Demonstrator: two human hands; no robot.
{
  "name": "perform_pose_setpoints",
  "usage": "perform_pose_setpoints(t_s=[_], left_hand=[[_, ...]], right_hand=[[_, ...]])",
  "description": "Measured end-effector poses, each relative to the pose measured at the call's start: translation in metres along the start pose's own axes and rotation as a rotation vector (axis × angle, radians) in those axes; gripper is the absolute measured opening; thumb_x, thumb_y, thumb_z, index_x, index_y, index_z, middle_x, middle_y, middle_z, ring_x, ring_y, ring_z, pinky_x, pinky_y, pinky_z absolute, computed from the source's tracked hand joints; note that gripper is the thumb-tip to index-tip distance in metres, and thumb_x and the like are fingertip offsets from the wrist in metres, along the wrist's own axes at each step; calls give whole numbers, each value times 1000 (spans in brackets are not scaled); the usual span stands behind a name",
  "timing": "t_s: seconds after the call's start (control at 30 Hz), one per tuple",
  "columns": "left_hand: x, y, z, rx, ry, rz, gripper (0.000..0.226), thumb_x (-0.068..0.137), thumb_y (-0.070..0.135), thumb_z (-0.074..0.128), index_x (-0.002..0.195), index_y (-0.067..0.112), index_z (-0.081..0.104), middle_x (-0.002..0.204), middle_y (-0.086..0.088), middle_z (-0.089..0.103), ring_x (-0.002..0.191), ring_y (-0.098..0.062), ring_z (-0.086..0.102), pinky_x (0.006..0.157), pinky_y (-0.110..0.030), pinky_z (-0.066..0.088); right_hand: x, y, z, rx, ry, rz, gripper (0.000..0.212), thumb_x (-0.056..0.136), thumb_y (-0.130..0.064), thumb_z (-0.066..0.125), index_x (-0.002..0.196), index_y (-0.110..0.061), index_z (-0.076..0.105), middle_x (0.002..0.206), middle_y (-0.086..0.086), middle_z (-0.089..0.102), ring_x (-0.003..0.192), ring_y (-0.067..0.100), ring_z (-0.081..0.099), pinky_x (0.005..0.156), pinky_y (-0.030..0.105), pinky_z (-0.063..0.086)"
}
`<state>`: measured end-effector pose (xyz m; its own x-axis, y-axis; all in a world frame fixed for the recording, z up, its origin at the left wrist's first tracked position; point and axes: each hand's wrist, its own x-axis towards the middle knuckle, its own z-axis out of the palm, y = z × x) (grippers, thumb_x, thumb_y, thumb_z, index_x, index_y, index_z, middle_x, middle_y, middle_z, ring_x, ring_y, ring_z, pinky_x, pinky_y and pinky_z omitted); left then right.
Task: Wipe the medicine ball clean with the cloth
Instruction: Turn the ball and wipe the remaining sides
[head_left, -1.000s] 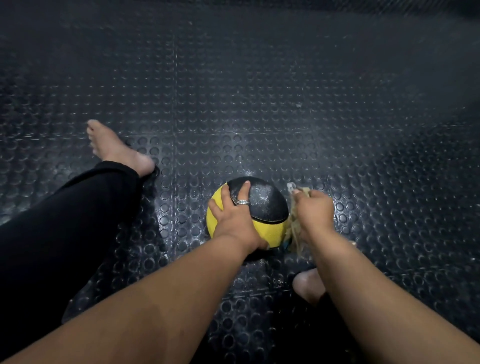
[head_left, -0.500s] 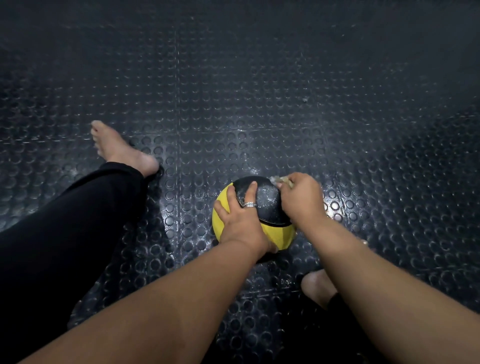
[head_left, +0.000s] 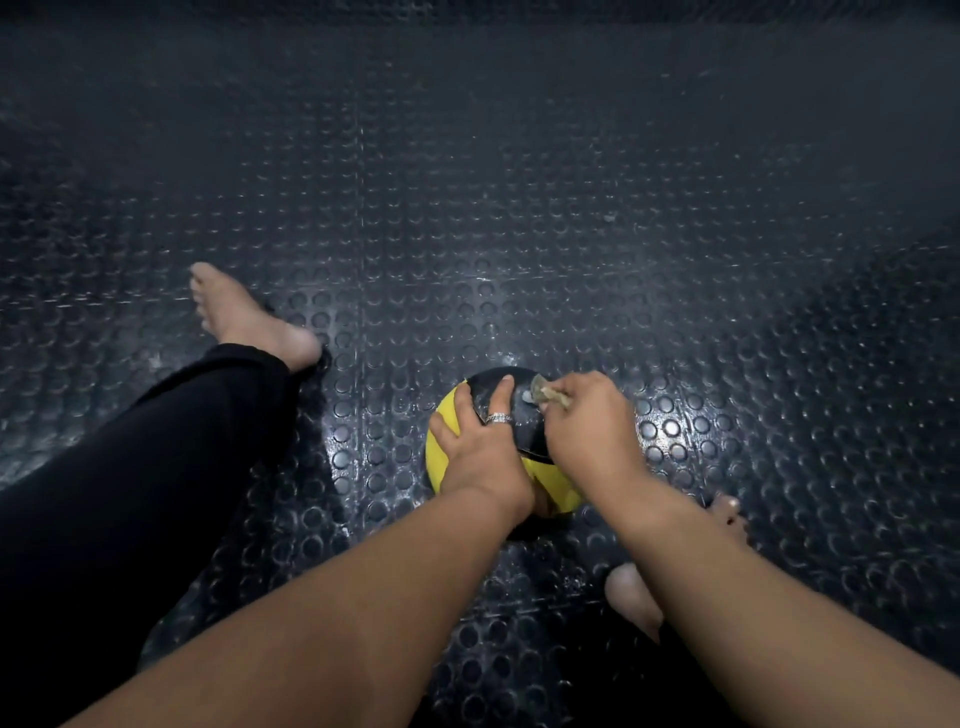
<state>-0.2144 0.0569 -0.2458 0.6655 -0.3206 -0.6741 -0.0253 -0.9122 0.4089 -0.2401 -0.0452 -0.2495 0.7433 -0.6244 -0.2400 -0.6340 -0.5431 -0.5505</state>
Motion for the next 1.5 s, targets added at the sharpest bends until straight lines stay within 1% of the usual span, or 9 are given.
perform_pose_setpoints(t_s=[0.1, 0.23, 0.43, 0.6, 0.8, 0.9, 1.07, 1.3, 1.5], left_hand=[[-5, -2, 9, 23, 1, 25, 136, 63, 30, 91, 148, 50, -13, 156, 8, -27, 145, -35, -21, 105, -40, 41], [-13, -12, 14, 40, 11, 55, 138, 62, 36, 91, 147, 49, -16, 155, 7, -29, 144, -36, -24, 110, -47, 35], [-12, -20, 9, -14, 16, 67, 138, 62, 34, 91, 148, 48, -16, 155, 8, -29, 146, -34, -23, 112, -42, 32], [-22, -22, 19, 53, 51, 77, 138, 63, 35, 91, 147, 49, -18, 154, 9, -31, 145, -35, -23, 107, -44, 40], [-14, -21, 11, 32, 35, 71, 137, 61, 35, 91, 148, 48, -14, 156, 6, -27, 146, -34, -20, 108, -44, 38], [-18, -14, 17, 80, 26, 73, 133, 65, 36, 89, 149, 46, -14, 156, 4, -28, 145, -37, -20, 104, -42, 42], [-5, -4, 5, 56, 9, 33, 139, 58, 35, 93, 149, 47, -11, 158, 4, -23, 146, -37, -18, 112, -46, 32], [-2, -2, 10, 53, 0, 36, 135, 63, 28, 91, 149, 48, -11, 157, 6, -24, 145, -38, -18, 104, -42, 42], [-4, -6, 7, 49, 7, 41, 138, 58, 35, 93, 149, 47, -10, 157, 6, -23, 145, -37, -19, 109, -45, 37]], right_hand=[[6, 11, 3, 8, 16, 44, 22, 89, -7, 52, 102, -11, 70, 104, 7, 61, 95, 24, 58, 74, 19, 37], [28, 16, 2, 49, -7, 149, 19, 87, -8, 55, 96, -9, 72, 96, 13, 69, 87, 25, 60, 65, 21, 34], [-20, 6, 5, 19, 38, -31, 24, 91, -5, 49, 106, -6, 68, 97, 3, 54, 84, 13, 47, 71, 15, 32], [21, 8, 9, -28, 17, 42, 25, 87, -8, 50, 103, -9, 70, 103, 12, 66, 97, 29, 59, 74, 24, 41], [-20, 6, 7, 89, 47, -7, 20, 89, -6, 54, 101, -10, 69, 96, 2, 57, 88, 16, 52, 73, 17, 34], [-5, 9, 8, 146, 46, 76, 19, 87, -8, 54, 96, -12, 70, 95, 7, 64, 87, 24, 60, 73, 25, 45], [21, 4, 6, 12, 37, -39, 23, 89, -7, 49, 102, -7, 68, 107, 10, 61, 101, 27, 55, 84, 28, 41], [-8, 17, -1, 10, 80, -69, 20, 89, -4, 51, 100, -5, 68, 97, 4, 55, 83, 12, 46, 68, 14, 30], [27, 14, 12, -19, 75, -42, 19, 91, -12, 52, 101, -6, 67, 106, 9, 59, 98, 27, 55, 79, 28, 40]])
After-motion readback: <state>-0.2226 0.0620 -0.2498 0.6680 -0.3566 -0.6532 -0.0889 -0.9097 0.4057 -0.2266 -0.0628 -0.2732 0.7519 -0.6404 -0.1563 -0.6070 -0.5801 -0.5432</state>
